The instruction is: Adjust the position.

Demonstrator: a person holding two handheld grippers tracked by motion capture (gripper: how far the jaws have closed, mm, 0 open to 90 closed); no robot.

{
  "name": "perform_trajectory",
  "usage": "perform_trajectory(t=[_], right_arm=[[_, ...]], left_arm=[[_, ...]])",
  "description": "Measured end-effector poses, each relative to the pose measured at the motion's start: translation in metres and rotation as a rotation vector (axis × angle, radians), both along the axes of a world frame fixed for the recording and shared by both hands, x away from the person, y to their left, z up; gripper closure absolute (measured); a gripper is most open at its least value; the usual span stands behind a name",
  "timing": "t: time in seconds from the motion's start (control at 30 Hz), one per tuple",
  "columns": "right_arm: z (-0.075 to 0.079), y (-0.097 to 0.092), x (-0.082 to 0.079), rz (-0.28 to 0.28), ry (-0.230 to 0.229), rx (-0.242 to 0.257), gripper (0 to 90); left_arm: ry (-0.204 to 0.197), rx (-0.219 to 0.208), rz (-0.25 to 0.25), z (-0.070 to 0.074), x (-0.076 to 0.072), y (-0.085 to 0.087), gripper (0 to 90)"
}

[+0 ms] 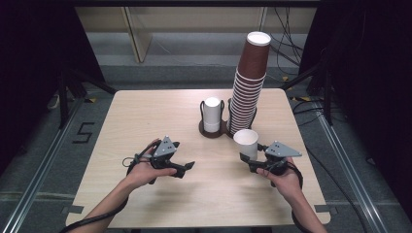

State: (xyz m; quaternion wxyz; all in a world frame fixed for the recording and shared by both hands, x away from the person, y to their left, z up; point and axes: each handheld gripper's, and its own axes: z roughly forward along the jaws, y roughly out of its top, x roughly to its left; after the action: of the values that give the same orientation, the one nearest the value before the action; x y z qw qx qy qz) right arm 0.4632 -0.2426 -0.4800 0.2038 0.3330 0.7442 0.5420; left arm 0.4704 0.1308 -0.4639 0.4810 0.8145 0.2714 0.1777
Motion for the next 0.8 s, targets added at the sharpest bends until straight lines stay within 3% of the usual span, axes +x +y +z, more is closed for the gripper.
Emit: perform_trajectory(t=[0.03, 0.17, 0.23, 0.27, 0.3, 0.33, 0.4, 0.47, 0.53, 0.63, 0.77, 0.8], right_arm=[[-0.0011, -0.001, 0.0017, 0.008, -0.021, 0.006, 33.5], [-0.0003, -0.0026, 0.0006, -0.002, -0.019, -0.01, 33.5], [-0.0005, -0.0027, 0.001, -0.011, -0.048, -0.023, 33.4], [-0.0005, -0.0012, -0.0016, -0.018, -0.014, -0.011, 33.4], [-0.0006, -0.0019, -0.0005, -0.013, -0.034, -0.024, 33.4], [-0.0009, -0.0002, -0.0019, -0.008, -0.005, -0.003, 33.4], [-0.0003, 0.0001, -0.0032, -0.022, -0.003, -0.008, 33.4], [-0.0004, -0.0012, -0.001, -0.019, -0.039, -0.018, 33.4], [-0.0007, -0.0011, -0.0009, -0.016, -0.036, -0.018, 33.4], [-0.0007, 0.0, -0.0032, -0.016, 0.004, -0.016, 33.4], [-0.0016, -0.0009, -0.001, -0.013, -0.036, -0.031, 33.4], [-0.0011, -0.0004, -0.0021, -0.012, -0.019, -0.022, 33.4]], left_arm=[[0.001, -0.003, 0.003, 0.0001, 0.0003, 0.0003, 8.0], [0.003, -0.022, 0.012, -0.0005, 0.0007, 0.0019, 8.0], [0.008, -0.025, 0.02, -0.0015, 0.0009, 0.0031, 8.0], [0.009, -0.023, 0.025, -0.0019, 0.0009, 0.0036, 8.0], [0.012, -0.025, 0.029, -0.0023, 0.0009, 0.0041, 8.0], [0.014, -0.026, 0.032, -0.0026, 0.0011, 0.0046, 8.0], [0.013, -0.025, 0.034, -0.0031, 0.0014, 0.0054, 8.0], [0.016, -0.028, 0.037, -0.0038, 0.0015, 0.0056, 8.0], [0.018, -0.031, 0.03, -0.0047, 0.0019, 0.0054, 8.0], [0.016, -0.032, 0.032, -0.0054, 0.0013, 0.0042, 8.0], [0.017, -0.022, 0.03, -0.0046, 0.0015, 0.0041, 8.0], [0.02, -0.028, 0.03, -0.0047, 0.0013, 0.0037, 8.0]])
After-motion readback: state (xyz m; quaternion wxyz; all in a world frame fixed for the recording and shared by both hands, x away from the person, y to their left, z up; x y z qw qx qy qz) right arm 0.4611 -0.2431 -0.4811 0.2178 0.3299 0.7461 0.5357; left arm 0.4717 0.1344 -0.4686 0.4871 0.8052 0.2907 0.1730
